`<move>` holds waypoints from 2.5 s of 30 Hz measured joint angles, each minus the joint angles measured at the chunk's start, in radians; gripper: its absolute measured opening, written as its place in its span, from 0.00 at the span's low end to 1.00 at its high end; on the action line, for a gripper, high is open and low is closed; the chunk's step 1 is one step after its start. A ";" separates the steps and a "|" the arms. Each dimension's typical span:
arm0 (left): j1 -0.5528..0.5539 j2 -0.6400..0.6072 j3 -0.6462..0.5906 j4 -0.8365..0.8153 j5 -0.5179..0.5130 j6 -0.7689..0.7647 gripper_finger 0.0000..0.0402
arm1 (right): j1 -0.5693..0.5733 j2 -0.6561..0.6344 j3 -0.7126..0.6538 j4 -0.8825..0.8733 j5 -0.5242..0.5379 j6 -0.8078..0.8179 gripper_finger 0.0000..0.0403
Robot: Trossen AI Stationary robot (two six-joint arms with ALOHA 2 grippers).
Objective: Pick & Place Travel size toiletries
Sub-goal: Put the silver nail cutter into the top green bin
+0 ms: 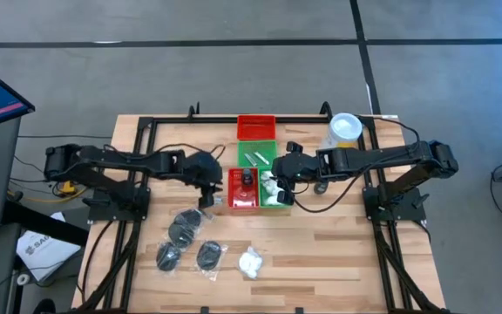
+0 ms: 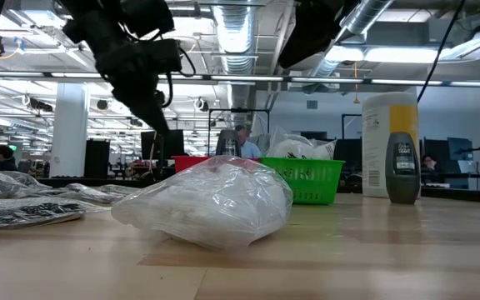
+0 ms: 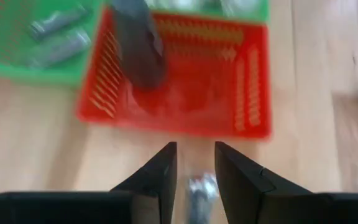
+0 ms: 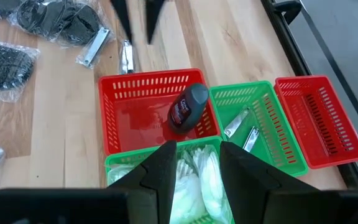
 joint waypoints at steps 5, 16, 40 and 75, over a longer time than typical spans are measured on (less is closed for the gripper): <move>-0.067 -0.002 0.000 -0.058 -0.038 -0.050 0.25 | 0.000 0.000 0.000 0.004 0.000 0.003 0.28; -0.109 0.004 -0.147 -0.097 -0.114 -0.162 0.25 | 0.000 0.000 0.000 0.007 0.000 0.003 0.28; -0.109 0.004 -0.275 0.096 -0.138 -0.147 0.44 | -0.001 0.000 0.000 0.011 0.000 0.003 0.28; -0.109 -0.011 -0.376 0.234 -0.185 -0.222 0.10 | 0.000 0.000 0.000 0.009 0.000 0.003 0.28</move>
